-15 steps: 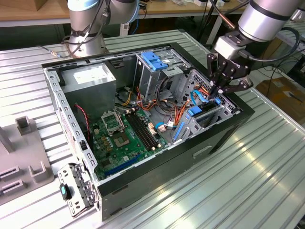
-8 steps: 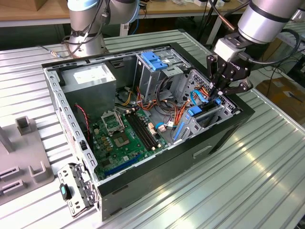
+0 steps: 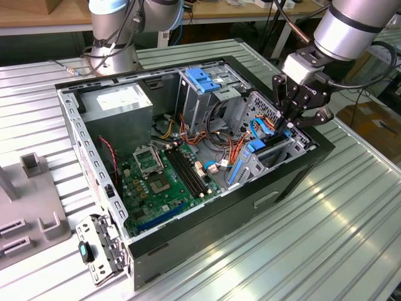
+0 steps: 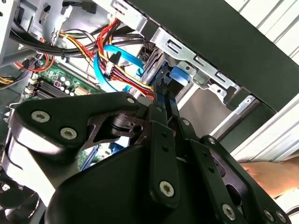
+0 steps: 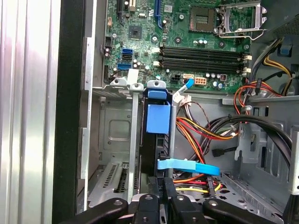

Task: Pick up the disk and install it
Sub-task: 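Insert the second disk wire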

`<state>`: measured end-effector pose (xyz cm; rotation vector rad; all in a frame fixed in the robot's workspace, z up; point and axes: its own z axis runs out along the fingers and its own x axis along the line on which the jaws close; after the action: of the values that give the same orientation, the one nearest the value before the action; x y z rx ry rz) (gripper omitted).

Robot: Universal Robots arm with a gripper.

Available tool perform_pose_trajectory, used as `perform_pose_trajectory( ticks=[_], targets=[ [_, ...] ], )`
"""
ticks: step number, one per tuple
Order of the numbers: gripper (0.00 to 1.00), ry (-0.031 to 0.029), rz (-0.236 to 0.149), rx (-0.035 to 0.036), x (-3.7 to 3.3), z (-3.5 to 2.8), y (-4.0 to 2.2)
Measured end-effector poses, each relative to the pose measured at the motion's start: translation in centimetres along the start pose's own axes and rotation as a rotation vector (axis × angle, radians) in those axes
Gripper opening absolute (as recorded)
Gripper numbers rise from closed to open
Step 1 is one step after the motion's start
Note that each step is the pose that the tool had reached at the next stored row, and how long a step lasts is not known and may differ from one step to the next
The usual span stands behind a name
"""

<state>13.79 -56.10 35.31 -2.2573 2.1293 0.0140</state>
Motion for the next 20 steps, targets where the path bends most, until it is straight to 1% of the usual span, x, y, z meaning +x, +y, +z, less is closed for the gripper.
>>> perform_pose_trajectory(
  ticks=[2, 4, 5, 6, 7, 15, 20],
  targets=[
    [0.16, -0.0018, 0.0, 0.0001, 0.0, 0.03, 0.02],
    [0.16, -0.0077, 0.0, 0.0004, 0.0, 0.08, 0.02],
    [0.16, -0.0177, 0.0, 0.001, 0.0, 0.1, 0.02],
    [0.16, -0.0255, 0.0, 0.0015, 0.0, 0.11, 0.03],
    [0.16, -0.028, 0.0, 0.0016, 0.0, 0.13, 0.03],
    [0.16, -0.0279, 0.003, 0.0017, 0.1, 0.33, 0.04],
    [0.16, -0.0278, 0.003, 0.0018, 0.1, 0.35, 0.04]
  ],
)
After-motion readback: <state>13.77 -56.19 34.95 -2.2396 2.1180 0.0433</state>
